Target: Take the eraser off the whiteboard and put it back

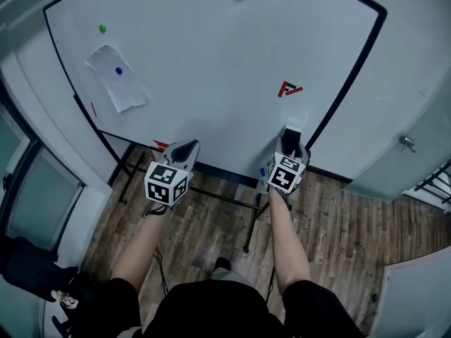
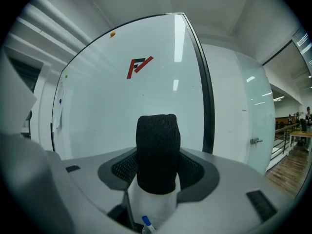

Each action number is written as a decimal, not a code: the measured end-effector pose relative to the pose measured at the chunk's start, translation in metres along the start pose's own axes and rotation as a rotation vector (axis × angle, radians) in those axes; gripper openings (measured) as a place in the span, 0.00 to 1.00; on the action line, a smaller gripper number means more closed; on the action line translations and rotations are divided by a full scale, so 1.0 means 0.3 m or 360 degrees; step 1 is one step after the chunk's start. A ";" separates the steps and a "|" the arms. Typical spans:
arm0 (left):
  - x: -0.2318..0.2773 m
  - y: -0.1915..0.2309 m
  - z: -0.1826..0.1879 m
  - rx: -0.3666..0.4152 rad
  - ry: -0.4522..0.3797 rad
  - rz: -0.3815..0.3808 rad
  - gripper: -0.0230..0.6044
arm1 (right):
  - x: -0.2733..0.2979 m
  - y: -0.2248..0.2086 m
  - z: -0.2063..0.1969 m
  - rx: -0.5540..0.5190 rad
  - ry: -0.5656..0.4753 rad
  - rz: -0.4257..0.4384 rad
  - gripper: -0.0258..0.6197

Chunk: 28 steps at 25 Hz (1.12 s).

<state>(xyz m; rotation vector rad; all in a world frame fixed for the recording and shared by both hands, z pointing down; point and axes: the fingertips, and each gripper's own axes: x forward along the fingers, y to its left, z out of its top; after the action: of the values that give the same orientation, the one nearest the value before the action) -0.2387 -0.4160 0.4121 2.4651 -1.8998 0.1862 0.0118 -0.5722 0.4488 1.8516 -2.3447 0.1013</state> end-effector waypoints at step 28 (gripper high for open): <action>-0.431 -0.279 0.031 -0.0051 -0.0011 0.0111 0.07 | -0.710 0.074 0.061 -0.0180 -0.0130 0.0363 0.41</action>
<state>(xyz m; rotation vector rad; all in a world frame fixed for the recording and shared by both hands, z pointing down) -0.1895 -0.2710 0.3934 2.3846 -1.9770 0.1476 0.0367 -0.3651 0.3975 1.5616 -2.5513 -0.0809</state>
